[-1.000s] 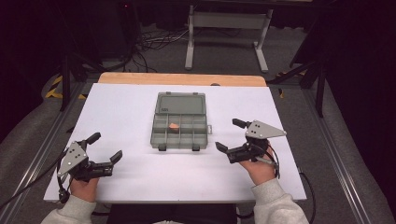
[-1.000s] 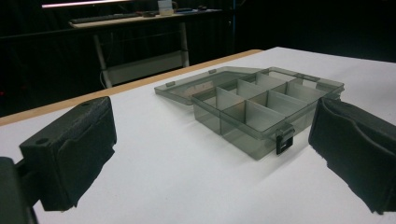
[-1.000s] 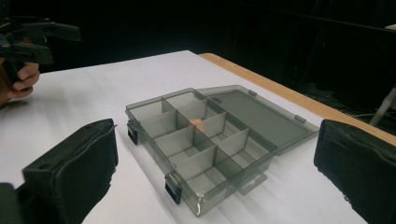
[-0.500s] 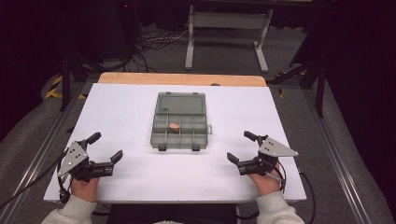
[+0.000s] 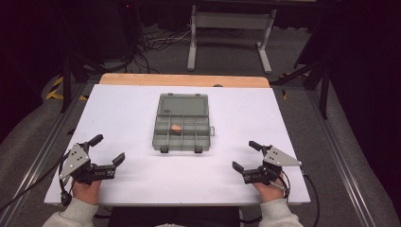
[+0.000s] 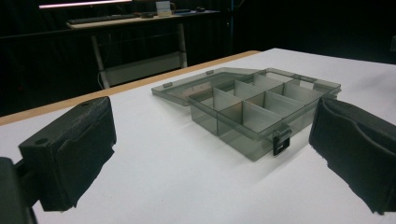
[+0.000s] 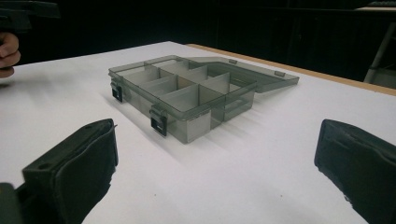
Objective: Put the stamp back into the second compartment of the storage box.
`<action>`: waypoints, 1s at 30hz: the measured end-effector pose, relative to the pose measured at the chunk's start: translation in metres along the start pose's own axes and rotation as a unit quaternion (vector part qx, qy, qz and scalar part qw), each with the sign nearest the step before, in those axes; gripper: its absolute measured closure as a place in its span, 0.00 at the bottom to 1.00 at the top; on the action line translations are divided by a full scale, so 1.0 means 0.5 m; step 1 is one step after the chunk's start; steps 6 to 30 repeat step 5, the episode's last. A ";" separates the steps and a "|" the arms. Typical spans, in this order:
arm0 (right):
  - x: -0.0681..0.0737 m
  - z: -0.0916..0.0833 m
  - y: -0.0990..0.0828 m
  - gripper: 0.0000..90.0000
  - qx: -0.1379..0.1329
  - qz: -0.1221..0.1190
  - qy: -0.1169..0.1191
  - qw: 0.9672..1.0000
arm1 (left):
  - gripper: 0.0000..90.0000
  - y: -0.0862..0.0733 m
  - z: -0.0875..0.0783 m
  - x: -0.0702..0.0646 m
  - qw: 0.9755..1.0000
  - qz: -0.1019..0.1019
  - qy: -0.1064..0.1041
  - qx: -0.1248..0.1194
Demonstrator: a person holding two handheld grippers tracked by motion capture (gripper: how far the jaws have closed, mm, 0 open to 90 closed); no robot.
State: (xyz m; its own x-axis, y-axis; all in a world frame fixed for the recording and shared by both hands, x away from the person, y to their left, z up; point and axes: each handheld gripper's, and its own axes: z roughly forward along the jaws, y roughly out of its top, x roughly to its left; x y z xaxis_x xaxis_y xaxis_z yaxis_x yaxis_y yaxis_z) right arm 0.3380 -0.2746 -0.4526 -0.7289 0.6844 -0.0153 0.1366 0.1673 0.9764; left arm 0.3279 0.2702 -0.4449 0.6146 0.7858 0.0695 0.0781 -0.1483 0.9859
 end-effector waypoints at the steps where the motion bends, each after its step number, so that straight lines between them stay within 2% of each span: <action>1: 0.000 0.000 0.000 0.00 0.000 0.000 -0.001 1.000 | 0.02 0.000 0.000 0.000 1.000 0.000 0.000 0.000; 30: 0.000 0.001 0.000 0.00 0.001 0.000 -0.003 1.000 | 0.01 -0.002 0.000 0.001 1.000 -0.003 -0.001 -0.001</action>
